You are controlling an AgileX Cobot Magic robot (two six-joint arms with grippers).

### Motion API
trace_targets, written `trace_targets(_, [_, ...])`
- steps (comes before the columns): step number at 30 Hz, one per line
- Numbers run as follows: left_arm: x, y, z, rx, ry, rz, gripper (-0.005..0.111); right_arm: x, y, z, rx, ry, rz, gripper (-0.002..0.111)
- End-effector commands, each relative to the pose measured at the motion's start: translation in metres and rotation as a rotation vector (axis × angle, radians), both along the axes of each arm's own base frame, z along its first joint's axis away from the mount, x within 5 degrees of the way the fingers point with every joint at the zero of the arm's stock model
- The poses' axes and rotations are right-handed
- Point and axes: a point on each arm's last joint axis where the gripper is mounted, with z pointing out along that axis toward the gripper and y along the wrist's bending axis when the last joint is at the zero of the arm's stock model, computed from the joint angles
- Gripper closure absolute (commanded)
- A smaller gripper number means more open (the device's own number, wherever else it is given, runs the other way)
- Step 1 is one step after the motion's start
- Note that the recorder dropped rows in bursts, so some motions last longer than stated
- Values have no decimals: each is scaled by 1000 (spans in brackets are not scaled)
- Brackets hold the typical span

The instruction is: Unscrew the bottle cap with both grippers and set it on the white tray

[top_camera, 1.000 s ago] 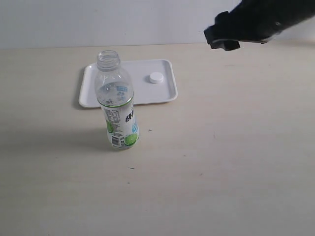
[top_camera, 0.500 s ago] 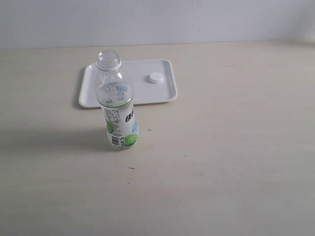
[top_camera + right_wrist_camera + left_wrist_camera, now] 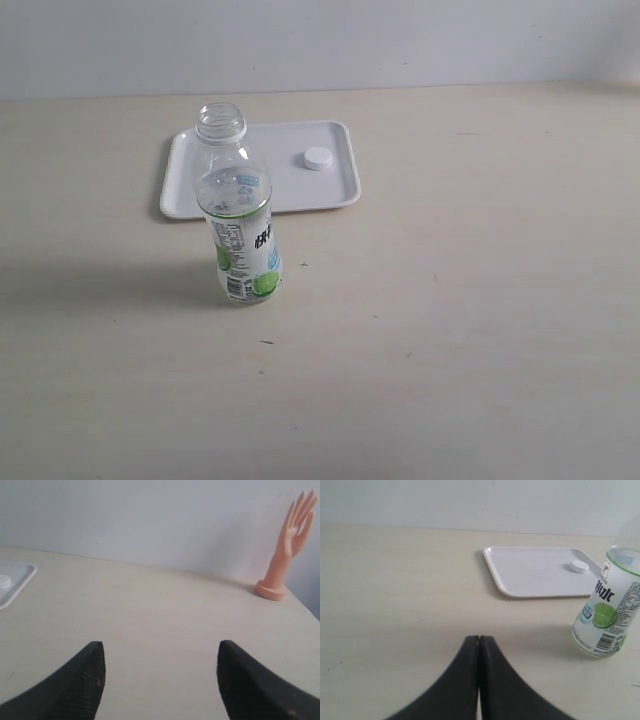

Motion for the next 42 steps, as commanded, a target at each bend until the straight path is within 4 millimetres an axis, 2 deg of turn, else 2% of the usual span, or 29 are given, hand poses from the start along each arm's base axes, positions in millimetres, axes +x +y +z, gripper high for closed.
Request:
trace_targets(1, [0,0,1,-14,-7,1,107,-2,-3,-1,21,-11,-53,47])
trace_targets(9, [0,0,1,-14,-7,1,107,-10,-4,-4,78,-30,-105,47])
trace_targets(42, [0,0,1,-14,-7,1,107,-11,-4,-4,83,-21,-107,47])
